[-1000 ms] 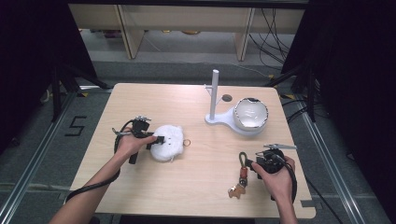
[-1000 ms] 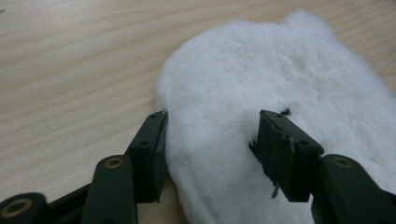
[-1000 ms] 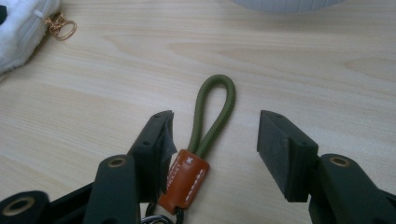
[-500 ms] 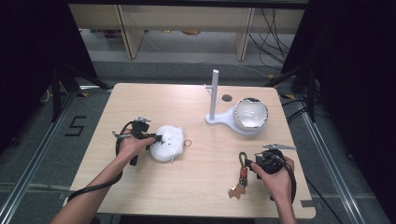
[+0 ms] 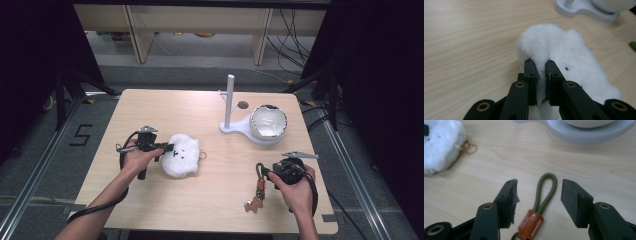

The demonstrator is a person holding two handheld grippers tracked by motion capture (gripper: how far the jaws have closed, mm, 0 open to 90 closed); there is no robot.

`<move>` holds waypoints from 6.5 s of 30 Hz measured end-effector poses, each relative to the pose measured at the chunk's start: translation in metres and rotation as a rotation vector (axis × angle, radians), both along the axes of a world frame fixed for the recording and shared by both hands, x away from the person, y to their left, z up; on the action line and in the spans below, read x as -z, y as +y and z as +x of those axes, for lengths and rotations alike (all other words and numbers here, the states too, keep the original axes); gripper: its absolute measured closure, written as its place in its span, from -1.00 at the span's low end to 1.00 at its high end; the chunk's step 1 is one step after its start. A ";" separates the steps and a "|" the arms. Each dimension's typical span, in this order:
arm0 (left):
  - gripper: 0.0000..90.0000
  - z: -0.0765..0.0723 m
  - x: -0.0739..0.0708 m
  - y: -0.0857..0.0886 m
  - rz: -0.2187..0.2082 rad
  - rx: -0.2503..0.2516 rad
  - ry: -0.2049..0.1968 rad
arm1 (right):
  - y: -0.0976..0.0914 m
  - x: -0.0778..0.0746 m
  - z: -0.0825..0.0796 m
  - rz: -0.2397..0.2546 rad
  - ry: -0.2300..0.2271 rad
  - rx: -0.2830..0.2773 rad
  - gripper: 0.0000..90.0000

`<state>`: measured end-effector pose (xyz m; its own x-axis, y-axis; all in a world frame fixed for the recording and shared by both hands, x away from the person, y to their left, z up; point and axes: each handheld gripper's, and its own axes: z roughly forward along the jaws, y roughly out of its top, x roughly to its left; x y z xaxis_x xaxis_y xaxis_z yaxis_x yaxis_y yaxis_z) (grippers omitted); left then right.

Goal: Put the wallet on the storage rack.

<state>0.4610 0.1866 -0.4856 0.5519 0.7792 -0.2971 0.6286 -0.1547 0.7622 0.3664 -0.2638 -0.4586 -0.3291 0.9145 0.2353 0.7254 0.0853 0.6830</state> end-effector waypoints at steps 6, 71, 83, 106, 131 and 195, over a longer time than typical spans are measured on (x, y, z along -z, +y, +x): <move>0.80 -0.020 -0.013 -0.008 -0.102 0.027 -0.062 | 0.017 -0.013 0.003 0.059 -0.061 -0.043 0.09; -0.12 -0.051 -0.063 -0.051 -0.003 0.163 -0.360 | 0.064 -0.039 0.042 0.365 -0.146 -0.208 0.84; -0.18 -0.063 -0.061 -0.009 0.073 0.105 -0.359 | 0.048 -0.051 0.040 0.320 -0.218 -0.170 0.84; -0.19 -0.099 -0.021 0.044 0.023 -0.047 -0.286 | 0.023 -0.068 0.040 0.199 -0.315 -0.098 0.83; -0.20 -0.104 0.011 0.058 0.039 -0.134 -0.239 | -0.005 -0.087 0.052 0.170 -0.379 -0.010 0.83; -0.22 -0.104 0.022 0.054 0.051 -0.123 -0.212 | -0.038 -0.042 0.132 -0.111 -0.259 0.149 0.58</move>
<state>0.3565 0.2403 -0.5077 0.4975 0.8556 -0.1432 0.4719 -0.1284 0.8723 0.4981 -0.3013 -0.4165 -0.2257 0.9725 0.0568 0.5385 0.0759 0.8392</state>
